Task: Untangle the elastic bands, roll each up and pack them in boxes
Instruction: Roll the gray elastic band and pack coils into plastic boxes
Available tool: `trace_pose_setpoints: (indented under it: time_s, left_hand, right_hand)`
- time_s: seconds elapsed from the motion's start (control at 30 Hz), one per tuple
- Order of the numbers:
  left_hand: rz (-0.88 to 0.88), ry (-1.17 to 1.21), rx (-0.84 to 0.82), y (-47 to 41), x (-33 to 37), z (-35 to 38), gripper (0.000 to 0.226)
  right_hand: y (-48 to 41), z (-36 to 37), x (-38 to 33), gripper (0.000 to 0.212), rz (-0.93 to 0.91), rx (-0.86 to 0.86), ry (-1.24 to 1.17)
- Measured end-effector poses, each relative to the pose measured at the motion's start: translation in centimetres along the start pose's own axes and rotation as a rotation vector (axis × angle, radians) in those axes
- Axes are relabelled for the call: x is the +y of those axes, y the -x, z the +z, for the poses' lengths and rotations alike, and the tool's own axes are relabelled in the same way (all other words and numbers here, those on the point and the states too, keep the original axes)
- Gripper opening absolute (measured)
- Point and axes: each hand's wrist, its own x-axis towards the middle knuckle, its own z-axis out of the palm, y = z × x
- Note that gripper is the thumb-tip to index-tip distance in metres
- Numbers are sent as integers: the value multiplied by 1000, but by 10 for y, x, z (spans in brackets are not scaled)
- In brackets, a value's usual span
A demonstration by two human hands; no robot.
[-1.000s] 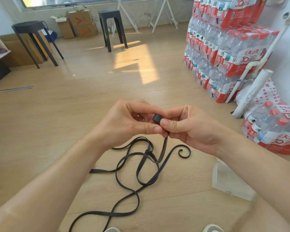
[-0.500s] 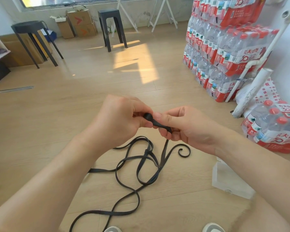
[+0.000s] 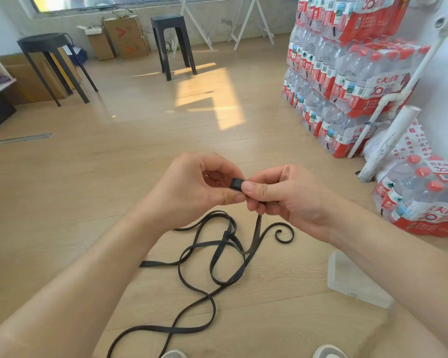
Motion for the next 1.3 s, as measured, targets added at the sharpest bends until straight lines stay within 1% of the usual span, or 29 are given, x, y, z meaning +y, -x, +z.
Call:
trace_pose_setpoints:
  time_s: [0.1,0.13,0.2,0.27,0.33,0.4,0.5,0.57,0.63,0.73,0.8,0.9,1.0,1.07,1.13,1.2,1.27,1.3]
  left_hand:
    - [-9,224,-53,1,-2,-1,32]
    - [0,265,-60,2,-2,0,33]
    - [12,288,-45,2,-1,2,27]
    - [37,184,-14,1,1,0,20]
    - [82,-22,31,-1,1,-4,23]
    - [123,-207,69,-1,1,-8,20]
    - [204,-355,75,0,-3,-7,14]
    - [258,-424,64,-1,-6,-5,15]
    - [264,-479,49,-1,-7,-5,17]
    - [309,-570,15,-1,-5,-1,13]
    - [348,-630,9,0,-4,2,12]
    - [315,-647,11,-1,-6,4,10]
    - [232,-536,35,-2,-6,6,10]
    - [130,-390,50,-3,-6,7,12]
    - [4,-154,41,-3,-5,5,16]
    - [-95,133,3,-1,-5,4,22]
    - [-137,391,-29,0,-7,8,29]
    - [-136,464,-29,1,-7,11,29]
  right_hand:
    - [0,-3,0,12,-9,-61,-96]
    - [0,-4,1,13,-11,-80,-133]
    - [1,-5,1,12,-2,-129,-190]
    - [1,-5,0,13,28,-183,-159]
    - [1,-5,-1,25,71,-193,-46]
    - [0,-4,-3,40,114,-143,23]
    - [-1,-1,-3,47,103,-83,44]
    - [0,1,-2,46,78,-44,81]
    - [1,5,-1,40,55,7,108]
    - [0,9,1,48,38,92,125]
    - [-1,11,3,49,29,118,141]
    - [-1,11,3,39,35,126,144]
    - [-2,9,4,29,48,132,104]
    - [-3,7,4,21,58,126,56]
    - [-2,5,3,15,64,88,-19]
    - [-1,3,1,17,59,37,-102]
    - [0,0,0,16,56,-10,-193]
    - [0,-2,-1,15,58,-35,-230]
